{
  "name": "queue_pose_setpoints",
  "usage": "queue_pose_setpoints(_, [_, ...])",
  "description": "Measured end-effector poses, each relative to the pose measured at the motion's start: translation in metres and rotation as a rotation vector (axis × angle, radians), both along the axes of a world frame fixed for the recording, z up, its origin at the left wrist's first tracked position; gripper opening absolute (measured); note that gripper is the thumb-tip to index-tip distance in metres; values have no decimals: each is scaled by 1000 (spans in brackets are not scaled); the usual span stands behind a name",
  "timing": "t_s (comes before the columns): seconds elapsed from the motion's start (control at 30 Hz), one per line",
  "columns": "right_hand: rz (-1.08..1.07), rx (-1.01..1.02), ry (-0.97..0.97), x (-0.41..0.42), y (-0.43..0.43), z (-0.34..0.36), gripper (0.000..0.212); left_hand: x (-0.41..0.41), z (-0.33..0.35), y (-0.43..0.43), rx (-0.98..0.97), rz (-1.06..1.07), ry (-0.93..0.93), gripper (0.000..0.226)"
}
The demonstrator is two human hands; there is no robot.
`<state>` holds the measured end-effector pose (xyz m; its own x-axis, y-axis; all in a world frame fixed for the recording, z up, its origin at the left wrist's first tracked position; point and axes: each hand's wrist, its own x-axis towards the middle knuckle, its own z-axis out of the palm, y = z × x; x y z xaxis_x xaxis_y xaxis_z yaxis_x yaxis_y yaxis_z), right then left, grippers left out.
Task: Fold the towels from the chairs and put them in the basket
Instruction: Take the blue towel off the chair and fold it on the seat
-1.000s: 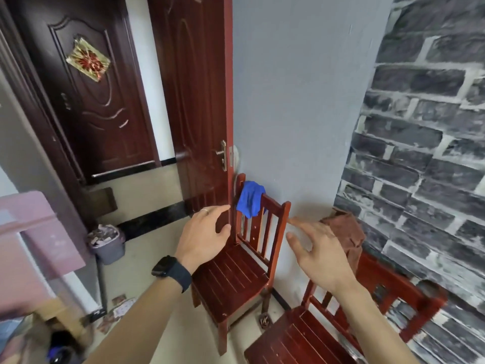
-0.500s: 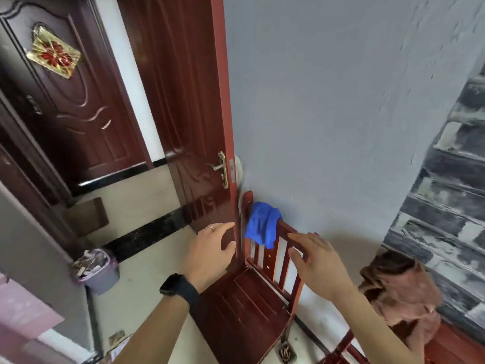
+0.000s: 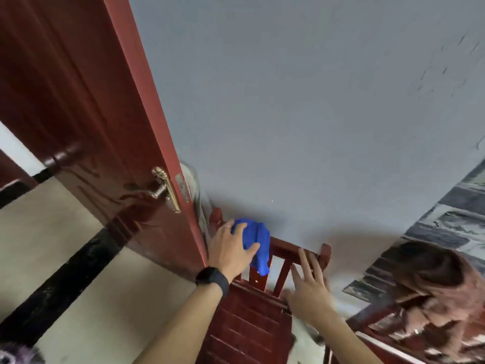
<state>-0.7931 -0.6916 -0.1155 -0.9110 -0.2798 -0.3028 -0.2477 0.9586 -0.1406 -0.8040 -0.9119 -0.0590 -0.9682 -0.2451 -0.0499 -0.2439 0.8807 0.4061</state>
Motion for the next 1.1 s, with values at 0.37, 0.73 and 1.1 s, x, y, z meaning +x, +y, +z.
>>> queue_pose_setpoints(0.37, [-83,-13,-27,2,-5,-7,70,-49,-39,2,-289,-183,-29,42])
queue_pose_setpoints(0.73, [-587,-1213,-240,60,-43,104,58,45,77,-28,969,-114,157,22])
queue_pose_setpoints(1.1, [-587,-1269,-301,154,-91,129,54,196,71,-59,1286,-27,-276,55])
